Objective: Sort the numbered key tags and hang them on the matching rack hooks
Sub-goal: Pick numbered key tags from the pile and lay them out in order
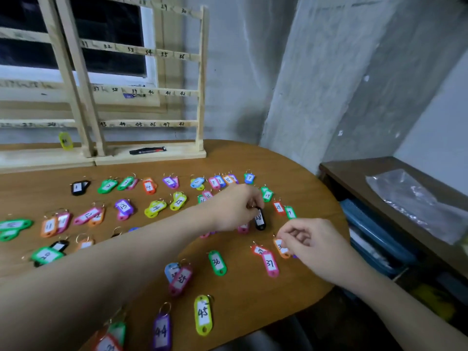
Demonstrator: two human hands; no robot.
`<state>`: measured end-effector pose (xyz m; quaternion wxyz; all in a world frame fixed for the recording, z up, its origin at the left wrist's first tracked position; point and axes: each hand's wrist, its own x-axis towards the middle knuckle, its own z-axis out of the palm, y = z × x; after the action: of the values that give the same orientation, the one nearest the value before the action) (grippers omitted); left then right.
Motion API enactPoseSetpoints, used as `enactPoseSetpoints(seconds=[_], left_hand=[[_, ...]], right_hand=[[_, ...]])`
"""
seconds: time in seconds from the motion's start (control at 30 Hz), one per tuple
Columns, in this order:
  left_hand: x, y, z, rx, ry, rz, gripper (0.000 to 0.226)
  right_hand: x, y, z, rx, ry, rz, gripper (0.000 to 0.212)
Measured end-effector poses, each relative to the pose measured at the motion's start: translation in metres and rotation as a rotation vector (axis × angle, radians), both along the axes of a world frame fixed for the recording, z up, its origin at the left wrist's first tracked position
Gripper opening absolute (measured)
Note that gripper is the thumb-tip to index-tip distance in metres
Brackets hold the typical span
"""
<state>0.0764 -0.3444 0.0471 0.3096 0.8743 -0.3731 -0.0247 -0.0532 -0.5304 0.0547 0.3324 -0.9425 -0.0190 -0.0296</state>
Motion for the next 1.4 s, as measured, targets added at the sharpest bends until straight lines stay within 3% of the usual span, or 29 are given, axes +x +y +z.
enactPoseSetpoints(seconds=[0.2, 0.43, 0.63, 0.8, 1.07, 1.2, 1.4], left_hand=[[0.018, -0.032, -0.008, 0.092, 0.01, -0.018, 0.018], [0.029, -0.036, -0.015, 0.307, -0.284, -0.037, 0.038], [0.034, -0.008, -0.004, 0.287, -0.345, 0.0, 0.029], [0.03, 0.071, 0.019, 0.379, -0.369, 0.12, 0.029], [-0.003, 0.248, 0.036, 0.417, -0.278, 0.477, 0.014], [-0.026, 0.328, 0.026, 0.451, -0.217, 0.639, 0.018], [-0.056, 0.418, -0.009, 0.343, -0.074, 0.826, 0.03]], right_hand=[[-0.005, -0.025, 0.0, 0.018, -0.021, -0.05, 0.022], [0.006, -0.035, 0.012, 0.023, -0.041, -0.067, 0.02], [0.021, -0.018, 0.017, 0.022, -0.024, -0.027, 0.02], [0.043, 0.022, 0.026, 0.058, -0.03, 0.058, 0.018], [0.1, 0.126, 0.036, -0.03, -0.052, 0.271, 0.02], [0.126, 0.183, 0.036, -0.033, -0.049, 0.33, 0.022], [0.142, 0.266, 0.023, -0.025, -0.016, 0.419, 0.023]])
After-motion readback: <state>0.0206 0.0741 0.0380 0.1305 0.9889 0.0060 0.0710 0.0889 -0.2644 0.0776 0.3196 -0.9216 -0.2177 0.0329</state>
